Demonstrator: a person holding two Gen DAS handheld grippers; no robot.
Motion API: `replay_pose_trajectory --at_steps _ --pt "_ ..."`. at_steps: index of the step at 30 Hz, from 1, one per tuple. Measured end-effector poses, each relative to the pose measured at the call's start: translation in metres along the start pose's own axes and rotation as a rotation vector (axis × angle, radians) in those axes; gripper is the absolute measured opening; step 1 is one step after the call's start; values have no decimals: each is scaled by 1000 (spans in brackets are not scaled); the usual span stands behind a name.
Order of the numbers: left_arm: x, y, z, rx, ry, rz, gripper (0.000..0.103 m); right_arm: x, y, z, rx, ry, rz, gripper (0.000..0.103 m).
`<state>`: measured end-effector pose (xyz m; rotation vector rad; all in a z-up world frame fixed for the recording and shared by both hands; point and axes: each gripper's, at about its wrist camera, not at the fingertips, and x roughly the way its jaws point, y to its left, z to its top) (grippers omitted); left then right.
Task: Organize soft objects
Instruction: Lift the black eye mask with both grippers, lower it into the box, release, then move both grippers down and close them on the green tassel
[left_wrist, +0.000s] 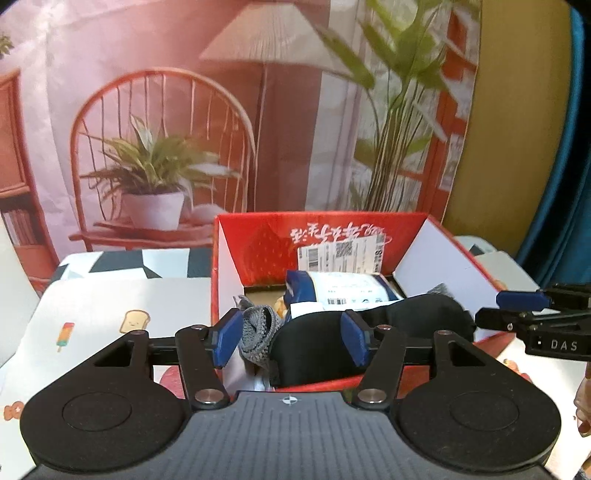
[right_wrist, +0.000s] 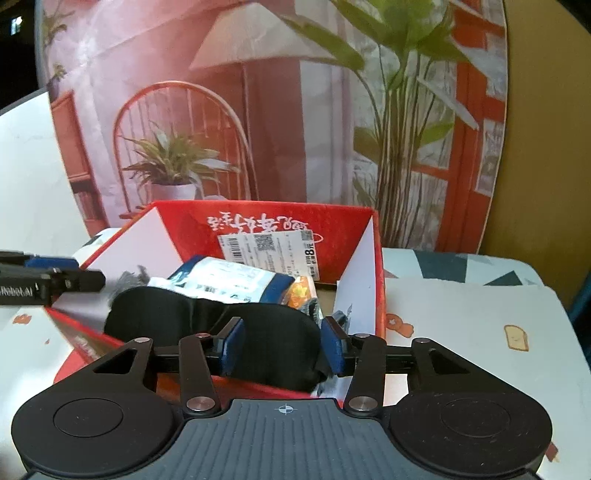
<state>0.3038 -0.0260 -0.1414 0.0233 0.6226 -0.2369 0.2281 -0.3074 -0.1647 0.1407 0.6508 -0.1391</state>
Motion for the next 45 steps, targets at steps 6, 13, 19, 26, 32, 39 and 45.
replay_pose_trajectory --at_steps 6,13,19,26,32,39,45 --pt "-42 -8 -28 -1 -31 -15 65 -42 8 -20 -14 -38 45 44" --pt "-77 -19 -76 11 -13 -47 66 -87 23 -68 -27 -45 99 45" --pt "-89 -26 -110 3 24 -68 66 -110 41 -120 -53 -11 103 57" --pt "-91 -34 -134 12 27 -70 70 -109 39 -158 16 74 95 72" --pt "-82 -31 -149 -19 70 -81 70 -99 44 -173 12 128 113 71" --pt "-73 -25 -161 -47 114 -81 70 -86 49 -185 10 154 118 56" --pt "-70 -25 -164 -63 130 -74 70 -81 53 -184 -18 153 143 41"
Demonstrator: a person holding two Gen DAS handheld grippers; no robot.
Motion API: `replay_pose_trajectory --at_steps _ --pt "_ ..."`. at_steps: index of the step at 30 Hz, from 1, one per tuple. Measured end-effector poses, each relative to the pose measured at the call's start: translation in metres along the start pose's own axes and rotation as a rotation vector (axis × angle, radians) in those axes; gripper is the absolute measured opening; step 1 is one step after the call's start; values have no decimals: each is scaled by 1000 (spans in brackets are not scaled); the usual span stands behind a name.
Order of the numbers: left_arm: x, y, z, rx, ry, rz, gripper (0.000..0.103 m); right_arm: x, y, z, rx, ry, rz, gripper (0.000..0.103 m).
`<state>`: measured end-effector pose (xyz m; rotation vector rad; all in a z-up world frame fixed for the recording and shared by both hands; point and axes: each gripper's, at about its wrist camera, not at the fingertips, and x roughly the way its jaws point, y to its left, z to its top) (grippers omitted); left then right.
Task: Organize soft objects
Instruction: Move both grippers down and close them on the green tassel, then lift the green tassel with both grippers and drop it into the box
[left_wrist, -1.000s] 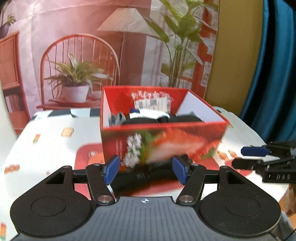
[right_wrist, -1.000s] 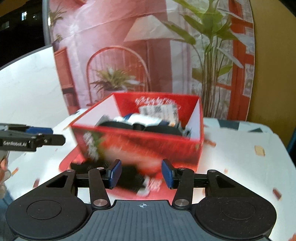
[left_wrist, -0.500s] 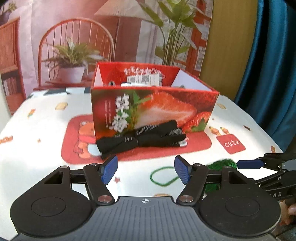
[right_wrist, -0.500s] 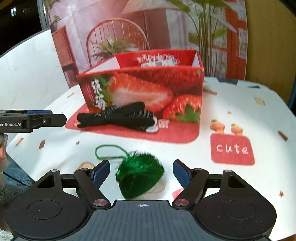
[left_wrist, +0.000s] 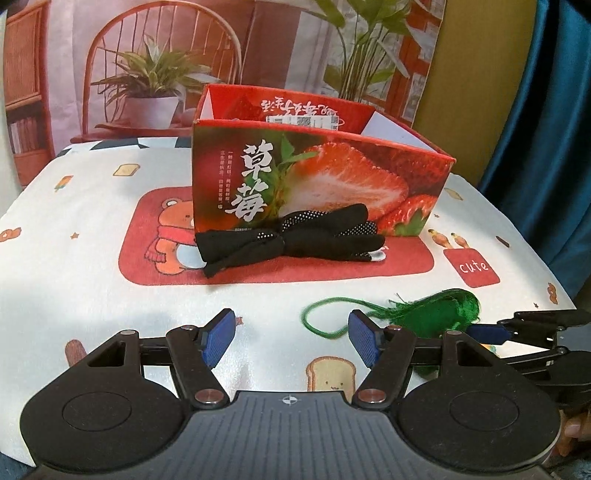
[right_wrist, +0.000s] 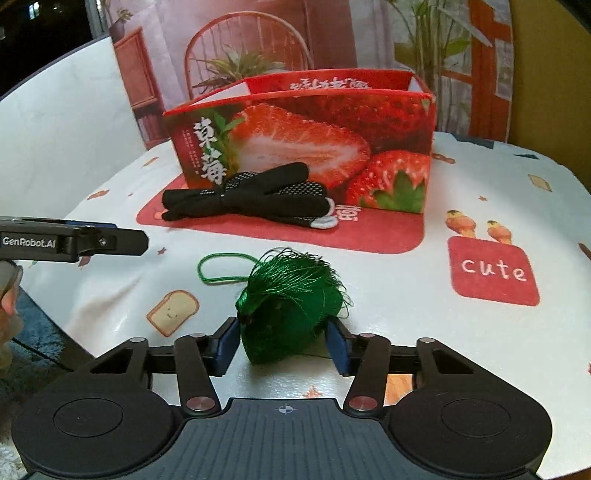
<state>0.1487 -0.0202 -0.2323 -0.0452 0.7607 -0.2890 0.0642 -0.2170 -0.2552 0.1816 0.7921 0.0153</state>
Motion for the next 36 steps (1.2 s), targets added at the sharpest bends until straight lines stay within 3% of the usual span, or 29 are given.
replay_pose_trajectory --at_steps 13,20,27,31,33,36 --pt "0 12 4 -77 -1 -6 70 36 25 24 -111 -12 46 40" --pt "20 12 19 -129 14 -146 72 54 38 34 -176 -29 72 41" --pt "48 2 26 -117 26 -252 77 59 39 34 -222 -73 64 50" --pt "66 -3 28 -110 62 -289 68 62 38 35 -229 -86 70 51" --pt "72 -6 28 -99 76 -289 53 63 38 35 -234 -90 74 50" --pt "74 -5 29 -79 73 -272 44 65 38 37 -231 -92 77 51"
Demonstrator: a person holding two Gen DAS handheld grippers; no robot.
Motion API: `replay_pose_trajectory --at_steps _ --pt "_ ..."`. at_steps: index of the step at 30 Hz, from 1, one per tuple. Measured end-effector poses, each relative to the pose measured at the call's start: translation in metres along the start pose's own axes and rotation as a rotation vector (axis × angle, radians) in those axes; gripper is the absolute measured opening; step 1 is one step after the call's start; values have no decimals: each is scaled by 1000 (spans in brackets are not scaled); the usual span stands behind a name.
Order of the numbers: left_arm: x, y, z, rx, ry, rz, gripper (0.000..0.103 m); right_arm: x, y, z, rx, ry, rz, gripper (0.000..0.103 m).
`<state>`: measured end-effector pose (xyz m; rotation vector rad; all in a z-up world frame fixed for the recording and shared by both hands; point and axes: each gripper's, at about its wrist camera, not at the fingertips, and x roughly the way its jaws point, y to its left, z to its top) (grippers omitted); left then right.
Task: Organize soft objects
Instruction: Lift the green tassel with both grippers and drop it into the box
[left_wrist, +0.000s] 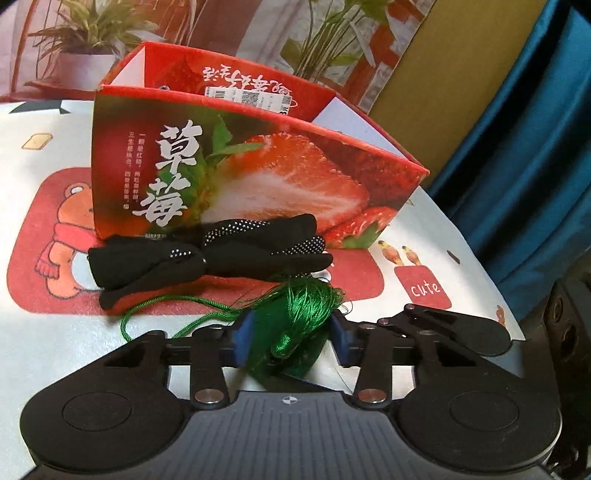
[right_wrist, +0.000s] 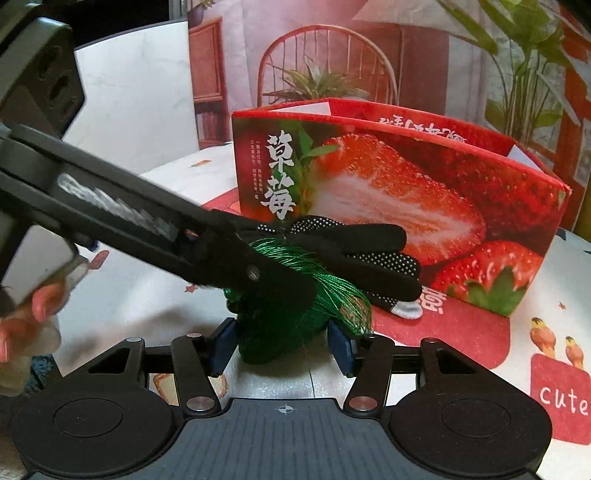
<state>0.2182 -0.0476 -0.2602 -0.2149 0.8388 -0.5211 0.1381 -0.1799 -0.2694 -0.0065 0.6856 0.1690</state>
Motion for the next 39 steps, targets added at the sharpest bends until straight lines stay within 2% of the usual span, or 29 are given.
replay_pose_trajectory --at_steps 3,9,16,21,25,31,39 --pt "-6 -1 5 -9 -7 -21 42 -2 -2 3 30 -14 -1 50" --pt "-40 -15 40 17 -113 -14 42 -25 -3 32 -2 -114 -8 51" --pt "-66 -38 100 65 -254 -19 42 -52 -20 97 -33 -253 -16 51" --pt "-77 -51 140 95 -345 -29 42 -60 -29 142 -139 -331 -71 51" --pt "-78 -62 164 145 -410 -32 42 -63 -41 175 -174 -387 -112 51" --pt "-55 -65 189 144 -407 -47 42 -50 -71 205 -204 -400 -155 51" --pt "6 -52 206 109 -300 -67 42 -4 -118 202 -157 -309 -165 51"
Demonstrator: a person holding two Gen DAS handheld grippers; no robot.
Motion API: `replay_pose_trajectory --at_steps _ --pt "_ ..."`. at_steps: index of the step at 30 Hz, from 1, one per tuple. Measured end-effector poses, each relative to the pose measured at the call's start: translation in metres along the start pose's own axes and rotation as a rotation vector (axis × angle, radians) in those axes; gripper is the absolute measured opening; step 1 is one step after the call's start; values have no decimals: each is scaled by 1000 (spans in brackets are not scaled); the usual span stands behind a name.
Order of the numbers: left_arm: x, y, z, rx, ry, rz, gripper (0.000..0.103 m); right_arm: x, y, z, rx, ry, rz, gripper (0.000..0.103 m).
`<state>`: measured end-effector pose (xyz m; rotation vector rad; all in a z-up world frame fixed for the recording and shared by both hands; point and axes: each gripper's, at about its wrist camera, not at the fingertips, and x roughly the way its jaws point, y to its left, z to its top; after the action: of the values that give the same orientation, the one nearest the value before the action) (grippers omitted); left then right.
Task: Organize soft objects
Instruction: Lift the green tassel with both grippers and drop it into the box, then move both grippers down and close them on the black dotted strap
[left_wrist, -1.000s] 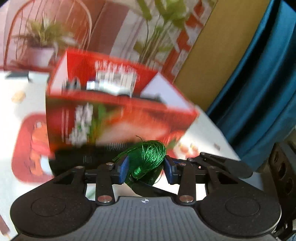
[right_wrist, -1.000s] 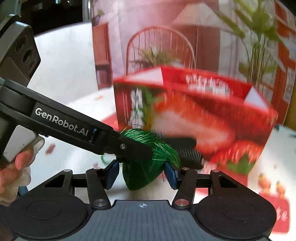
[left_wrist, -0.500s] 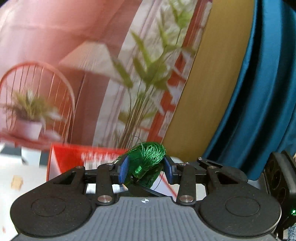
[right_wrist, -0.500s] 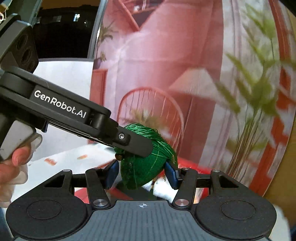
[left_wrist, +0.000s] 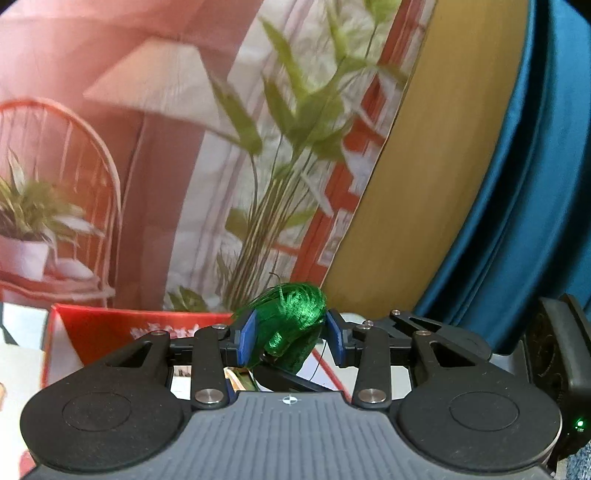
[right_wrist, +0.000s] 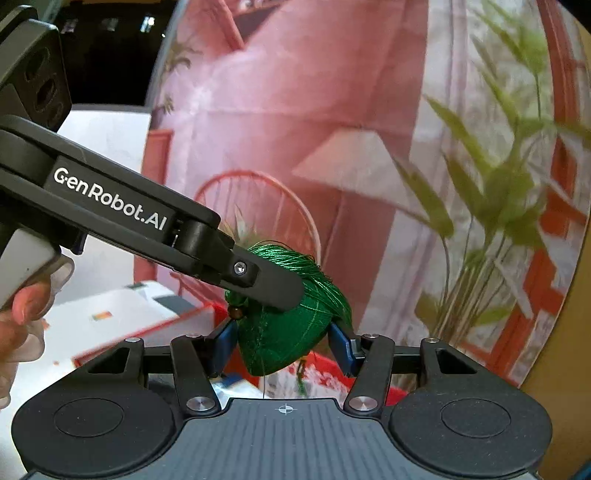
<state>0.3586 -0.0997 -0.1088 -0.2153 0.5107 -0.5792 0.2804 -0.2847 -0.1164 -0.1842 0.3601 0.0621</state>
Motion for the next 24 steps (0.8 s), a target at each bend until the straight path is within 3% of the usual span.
replay_pose_trajectory --at_steps 5,10,17,24 --pt "37 6 -7 -6 62 12 42 20 -19 -25 69 78 -12 51" --pt "44 14 -10 42 54 102 50 29 -34 -42 150 141 -59 51" --pt "-3 35 -8 7 26 152 54 10 -38 -59 264 139 -66 51" --pt "-79 41 -31 16 -24 225 63 -38 -6 -66 286 32 -61 51"
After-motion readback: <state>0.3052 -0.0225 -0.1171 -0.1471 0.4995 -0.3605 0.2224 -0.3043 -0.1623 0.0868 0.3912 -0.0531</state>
